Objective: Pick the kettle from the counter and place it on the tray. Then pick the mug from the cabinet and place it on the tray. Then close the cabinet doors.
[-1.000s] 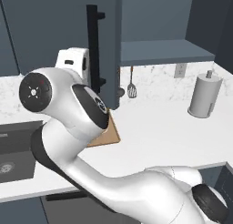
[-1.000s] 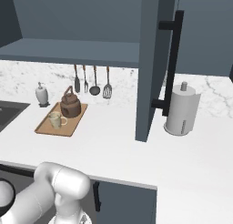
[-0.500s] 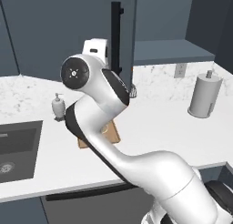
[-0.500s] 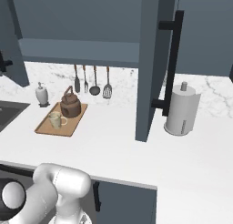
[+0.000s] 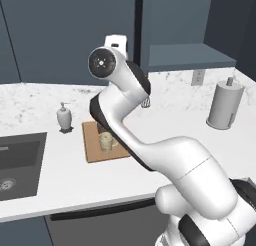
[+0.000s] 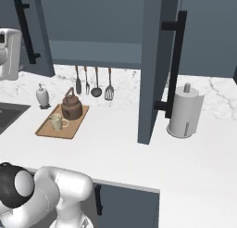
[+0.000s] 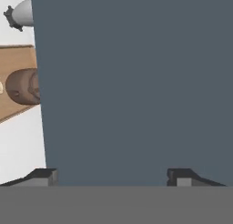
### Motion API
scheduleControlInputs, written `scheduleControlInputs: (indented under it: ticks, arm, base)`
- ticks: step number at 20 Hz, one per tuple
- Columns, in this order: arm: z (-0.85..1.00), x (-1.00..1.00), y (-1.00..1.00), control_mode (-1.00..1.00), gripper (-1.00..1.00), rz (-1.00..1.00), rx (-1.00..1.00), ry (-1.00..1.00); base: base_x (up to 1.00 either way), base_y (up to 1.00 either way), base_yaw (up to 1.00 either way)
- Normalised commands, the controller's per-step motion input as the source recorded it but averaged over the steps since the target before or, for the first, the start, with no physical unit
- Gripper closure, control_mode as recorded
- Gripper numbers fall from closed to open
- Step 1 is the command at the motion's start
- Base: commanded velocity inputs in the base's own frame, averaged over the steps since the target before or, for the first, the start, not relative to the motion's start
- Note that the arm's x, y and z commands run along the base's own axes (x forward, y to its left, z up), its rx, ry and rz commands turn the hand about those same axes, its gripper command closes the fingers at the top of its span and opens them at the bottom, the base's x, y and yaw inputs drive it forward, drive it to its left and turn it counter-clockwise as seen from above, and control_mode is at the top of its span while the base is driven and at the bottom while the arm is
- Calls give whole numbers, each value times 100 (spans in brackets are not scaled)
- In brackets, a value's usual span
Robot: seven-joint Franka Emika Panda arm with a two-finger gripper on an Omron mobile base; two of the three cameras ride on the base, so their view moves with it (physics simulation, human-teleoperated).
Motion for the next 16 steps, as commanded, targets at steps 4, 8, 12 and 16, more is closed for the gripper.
scheduleControlInputs:
  ticks: [4, 8, 12, 16]
  arm:
    - [-22, 99, -12, -100, -100, 15, 0, 0]
    - [-19, 77, 0, -100, -100, 24, -4, 0]
    - [-16, 54, 0, -100, -100, 24, -14, 0]
    - [-12, 41, 0, -100, -100, 20, -17, 0]
  base:
    - [0, 0, 0]
    - [0, 0, 0]
    - [0, 0, 0]
    - [0, 0, 0]
